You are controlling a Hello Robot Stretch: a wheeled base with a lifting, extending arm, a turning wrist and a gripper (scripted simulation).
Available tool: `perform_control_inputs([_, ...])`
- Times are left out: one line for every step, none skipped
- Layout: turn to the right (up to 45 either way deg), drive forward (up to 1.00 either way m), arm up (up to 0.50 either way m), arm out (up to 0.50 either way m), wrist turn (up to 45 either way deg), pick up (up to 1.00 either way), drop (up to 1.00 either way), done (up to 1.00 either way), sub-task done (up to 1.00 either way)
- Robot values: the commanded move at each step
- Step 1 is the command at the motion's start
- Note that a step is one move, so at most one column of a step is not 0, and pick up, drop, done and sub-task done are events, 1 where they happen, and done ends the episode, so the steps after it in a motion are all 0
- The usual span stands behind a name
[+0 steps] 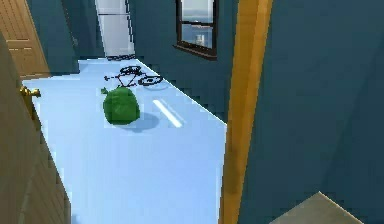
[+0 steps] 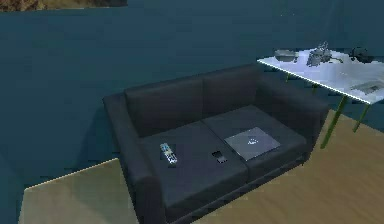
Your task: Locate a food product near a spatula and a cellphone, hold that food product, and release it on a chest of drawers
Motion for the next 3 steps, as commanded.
perform_control_inputs([0.0,0.30,0.00,0.00,0.0,0.00,0.00,0.00,0.00])
perform_control_inputs([-27.0,0.00,0.00,0.00,0.0,0.00,0.00,0.00,0.00])
perform_control_inputs([0.0,1.00,0.00,0.00,0.0,0.00,0.00,0.00,0.00])
